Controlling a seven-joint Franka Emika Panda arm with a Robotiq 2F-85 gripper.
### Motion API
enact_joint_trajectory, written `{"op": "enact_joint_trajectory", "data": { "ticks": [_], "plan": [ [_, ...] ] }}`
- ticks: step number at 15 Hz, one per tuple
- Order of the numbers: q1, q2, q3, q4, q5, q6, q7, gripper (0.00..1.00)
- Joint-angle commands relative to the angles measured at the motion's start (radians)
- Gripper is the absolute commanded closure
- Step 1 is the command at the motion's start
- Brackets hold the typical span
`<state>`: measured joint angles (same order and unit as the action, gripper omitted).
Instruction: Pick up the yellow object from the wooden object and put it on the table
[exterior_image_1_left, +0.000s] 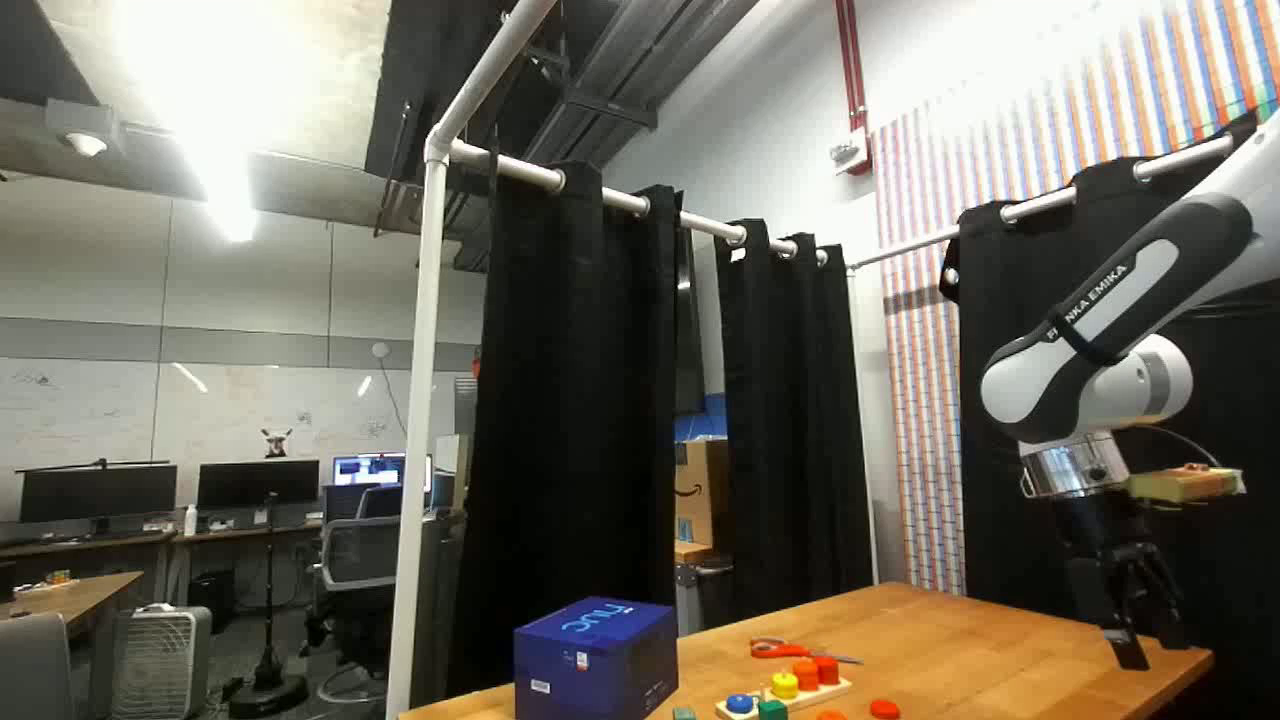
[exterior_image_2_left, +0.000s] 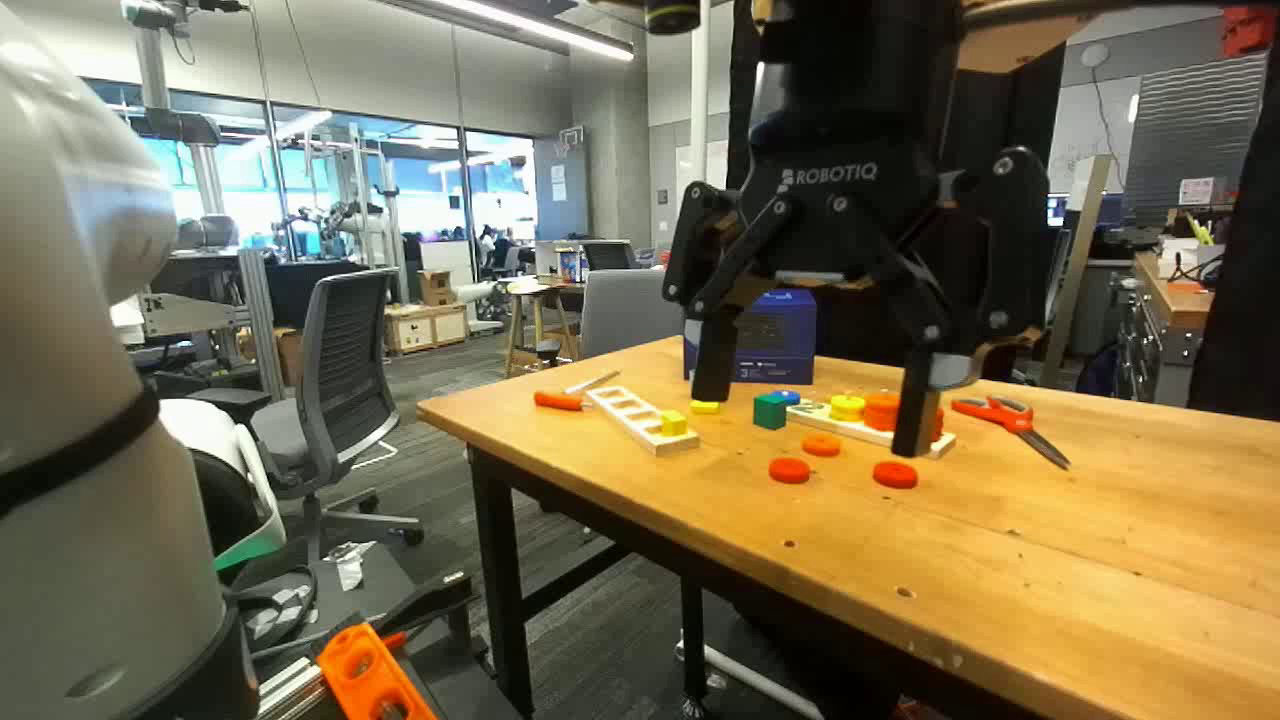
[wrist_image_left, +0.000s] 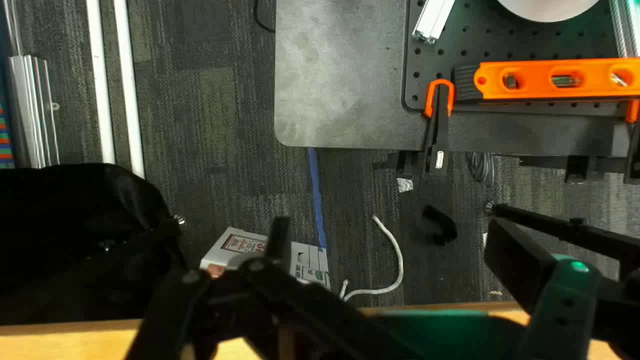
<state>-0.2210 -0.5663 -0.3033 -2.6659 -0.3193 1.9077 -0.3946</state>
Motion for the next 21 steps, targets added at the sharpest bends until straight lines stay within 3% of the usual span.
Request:
{"op": "enact_joint_trajectory", "data": {
  "ticks": [1, 10, 13, 17, 21],
  "plan": [
    [-0.002, 0.0, 0.003, 0.002, 0.002, -0.003, -0.001, 0.0],
    [0.0, 0.002, 0.004, 0.005, 0.006, -0.004, -0.001, 0.0],
    [0.013, 0.024, 0.012, 0.038, 0.069, -0.044, 0.038, 0.0],
    [0.027, 0.073, 0.047, 0.126, 0.217, -0.123, 0.177, 0.0],
    [0.036, 0.155, 0.103, 0.245, 0.361, -0.161, 0.396, 0.0]
  ]
}}
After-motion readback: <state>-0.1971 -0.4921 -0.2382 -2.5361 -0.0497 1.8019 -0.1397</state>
